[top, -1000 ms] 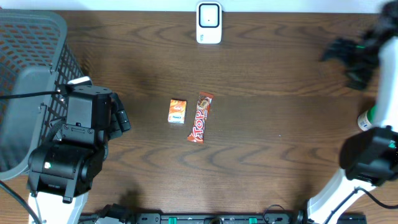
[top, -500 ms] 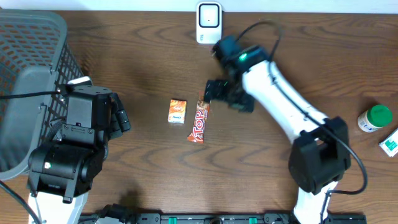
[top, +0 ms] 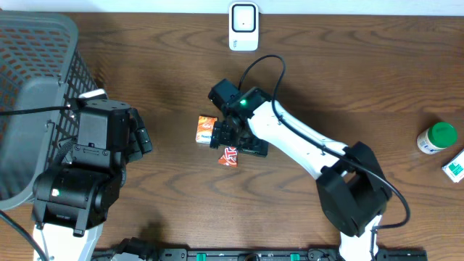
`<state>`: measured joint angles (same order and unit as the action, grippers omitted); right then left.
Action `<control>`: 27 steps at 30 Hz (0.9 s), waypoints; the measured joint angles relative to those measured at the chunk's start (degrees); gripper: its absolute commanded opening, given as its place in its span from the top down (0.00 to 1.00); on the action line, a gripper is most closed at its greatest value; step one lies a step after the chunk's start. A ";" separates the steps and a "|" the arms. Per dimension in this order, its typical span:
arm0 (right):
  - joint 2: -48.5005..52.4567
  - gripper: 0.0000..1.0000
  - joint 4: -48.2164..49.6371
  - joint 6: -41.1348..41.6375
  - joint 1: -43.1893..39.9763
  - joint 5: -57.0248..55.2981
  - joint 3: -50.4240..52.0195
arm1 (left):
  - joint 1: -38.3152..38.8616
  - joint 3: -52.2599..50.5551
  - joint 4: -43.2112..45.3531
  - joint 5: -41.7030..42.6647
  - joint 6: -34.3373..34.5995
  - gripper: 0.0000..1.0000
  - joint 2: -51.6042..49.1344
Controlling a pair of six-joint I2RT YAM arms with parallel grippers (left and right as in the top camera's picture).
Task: Scan the item barcode
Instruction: 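Reach right gripper to table center and grasp the candy bar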
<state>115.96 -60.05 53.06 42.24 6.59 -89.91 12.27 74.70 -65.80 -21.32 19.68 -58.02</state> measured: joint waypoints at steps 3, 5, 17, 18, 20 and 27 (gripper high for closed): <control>2.71 0.09 0.20 0.74 0.11 -0.37 0.02 | 0.00 0.00 0.00 0.00 0.02 0.02 0.00; 4.79 0.10 0.26 0.87 0.22 -0.55 0.07 | 0.00 0.00 -0.02 0.00 0.00 0.02 0.00; 8.55 0.52 0.70 1.57 1.62 -0.66 -0.04 | 0.00 0.00 0.00 0.02 0.02 0.02 0.00; 8.55 0.56 0.66 1.33 1.62 -0.66 -0.04 | 0.00 0.00 0.00 0.00 0.00 0.02 0.00; 8.55 0.64 0.61 0.46 1.62 -0.63 -0.04 | 0.00 0.00 0.00 0.00 0.00 0.02 0.00; 8.85 0.75 -0.22 -4.63 1.22 2.95 -0.61 | 0.00 0.00 0.00 0.00 0.02 0.02 0.00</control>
<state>124.81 -60.27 48.42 43.46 9.54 -90.52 12.27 74.70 -65.80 -21.32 19.70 -58.02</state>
